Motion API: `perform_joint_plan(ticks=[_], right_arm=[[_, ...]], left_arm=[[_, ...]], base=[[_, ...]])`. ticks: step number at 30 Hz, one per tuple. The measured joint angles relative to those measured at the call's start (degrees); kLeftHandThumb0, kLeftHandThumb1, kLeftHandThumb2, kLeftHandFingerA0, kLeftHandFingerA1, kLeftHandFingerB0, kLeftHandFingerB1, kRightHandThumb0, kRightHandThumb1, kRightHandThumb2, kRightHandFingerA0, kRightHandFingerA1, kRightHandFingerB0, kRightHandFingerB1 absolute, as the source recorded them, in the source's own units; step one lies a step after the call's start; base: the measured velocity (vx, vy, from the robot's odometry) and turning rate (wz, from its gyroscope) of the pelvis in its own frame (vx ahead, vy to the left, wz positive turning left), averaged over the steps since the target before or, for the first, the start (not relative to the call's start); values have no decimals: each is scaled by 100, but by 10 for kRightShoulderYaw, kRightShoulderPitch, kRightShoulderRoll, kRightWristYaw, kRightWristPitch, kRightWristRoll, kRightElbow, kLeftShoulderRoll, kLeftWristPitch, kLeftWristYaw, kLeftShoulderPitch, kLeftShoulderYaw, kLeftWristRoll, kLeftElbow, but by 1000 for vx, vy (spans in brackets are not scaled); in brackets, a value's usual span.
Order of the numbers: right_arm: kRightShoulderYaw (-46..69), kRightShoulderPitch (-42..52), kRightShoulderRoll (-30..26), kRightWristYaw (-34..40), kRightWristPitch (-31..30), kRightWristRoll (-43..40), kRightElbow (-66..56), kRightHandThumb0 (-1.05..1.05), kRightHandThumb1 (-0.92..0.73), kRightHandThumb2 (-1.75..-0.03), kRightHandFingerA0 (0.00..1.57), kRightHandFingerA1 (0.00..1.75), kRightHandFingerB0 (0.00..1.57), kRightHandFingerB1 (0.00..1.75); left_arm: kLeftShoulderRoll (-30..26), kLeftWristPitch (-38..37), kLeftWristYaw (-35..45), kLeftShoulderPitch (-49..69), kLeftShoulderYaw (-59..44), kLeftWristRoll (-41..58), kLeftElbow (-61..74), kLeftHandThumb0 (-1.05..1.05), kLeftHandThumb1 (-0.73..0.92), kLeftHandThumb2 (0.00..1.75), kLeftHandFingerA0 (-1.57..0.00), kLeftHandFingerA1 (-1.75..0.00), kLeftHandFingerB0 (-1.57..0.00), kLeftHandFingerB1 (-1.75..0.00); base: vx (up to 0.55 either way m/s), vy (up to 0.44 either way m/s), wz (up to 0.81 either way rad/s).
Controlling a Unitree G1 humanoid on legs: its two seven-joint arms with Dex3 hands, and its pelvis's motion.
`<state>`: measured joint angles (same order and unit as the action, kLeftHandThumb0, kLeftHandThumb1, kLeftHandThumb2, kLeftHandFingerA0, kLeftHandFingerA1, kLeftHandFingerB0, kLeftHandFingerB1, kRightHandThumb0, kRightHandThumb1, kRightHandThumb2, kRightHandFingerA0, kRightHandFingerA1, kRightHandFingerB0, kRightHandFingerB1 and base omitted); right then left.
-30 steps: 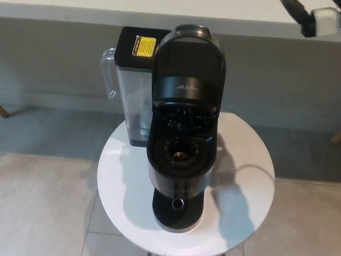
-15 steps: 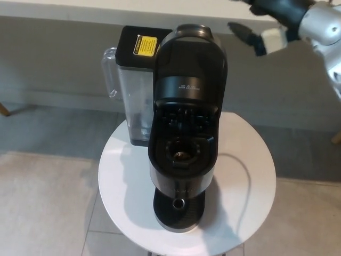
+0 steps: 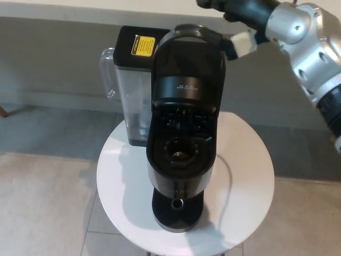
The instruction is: A coffee maker is kept on a small desk and the robot walks towards it and uses its right hand to push down the lid of the coffee maker to close it
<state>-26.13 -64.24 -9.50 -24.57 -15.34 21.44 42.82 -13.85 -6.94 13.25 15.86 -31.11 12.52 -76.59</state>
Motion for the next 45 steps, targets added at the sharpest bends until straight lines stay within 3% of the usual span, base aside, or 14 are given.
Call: perform_joint_plan(ticks=[4,6,7,13,16,19,20,27,33,39,42,43,44,45], right_arm=[[-5,12,22,2,-9,6,-16,-105,-92,-79,11,48,7,29],[-11,17,28,2,-11,9,-21,-100,-78,-120,13,54,6,30],[-12,19,28,3,-12,11,-23,-101,-92,-79,20,53,4,30],[-20,38,37,20,-13,20,-25,-98,-74,-118,15,57,6,32],[-22,45,41,28,-12,26,-25,-105,-92,-79,16,55,6,33],[-25,53,45,35,-12,32,-33,-98,-75,-121,19,58,10,38],[-27,55,46,37,-12,34,-38,-103,-92,-73,32,65,16,40],[-45,73,44,54,-17,59,-74,-101,-92,-74,64,124,40,70],[-86,106,24,57,-49,101,-178,-92,-79,-128,72,108,52,80],[-109,176,-3,55,-89,135,-329,-91,-92,-71,77,116,54,69],[-111,209,-15,48,-103,144,-387,-82,-74,-121,83,110,50,68],[-110,219,-17,46,-107,145,-404,-91,-92,-72,76,111,54,64],[-110,228,-19,45,-111,147,-417,-84,-73,-120,86,120,54,73],[-109,237,-20,42,-117,150,-431,-92,-92,-73,80,141,55,80]], left_arm=[[0,0,3,1,-1,1,1,-93,58,101,-1,-51,-2,-24],[1,0,5,2,-2,1,1,-90,73,62,-5,-62,0,-26],[2,0,6,2,-2,1,1,-91,58,103,0,-56,-7,-27],[2,-1,9,4,0,1,5,-93,66,73,-5,-63,0,-19],[2,-2,10,6,1,0,4,-95,62,105,0,-52,-6,-21],[1,-2,9,7,2,0,2,-93,75,64,-5,-59,0,-19],[1,-2,9,7,2,0,1,-100,62,105,-2,-50,0,-19],[1,-4,11,8,1,0,2,-90,76,64,-3,-54,0,-21],[1,-4,8,8,5,-1,-1,-97,63,105,-2,-54,0,-21],[1,-4,8,8,8,-1,0,-98,63,107,0,-54,-1,-22],[2,-5,9,7,8,0,1,-95,63,107,0,-55,-1,-25],[2,-5,9,8,8,0,1,-98,66,108,-1,-53,0,-23],[2,-5,9,8,8,0,2,-97,65,107,-2,-52,0,-23],[2,-5,9,9,9,0,2,-95,64,107,0,-52,0,-25]], base=[[0,0,0],[0,0,0],[0,0,0],[0,0,0],[0,0,0],[0,0,0],[0,0,0],[0,0,0],[0,0,0],[0,0,0],[0,0,0],[0,0,0],[0,0,0],[0,0,0]])
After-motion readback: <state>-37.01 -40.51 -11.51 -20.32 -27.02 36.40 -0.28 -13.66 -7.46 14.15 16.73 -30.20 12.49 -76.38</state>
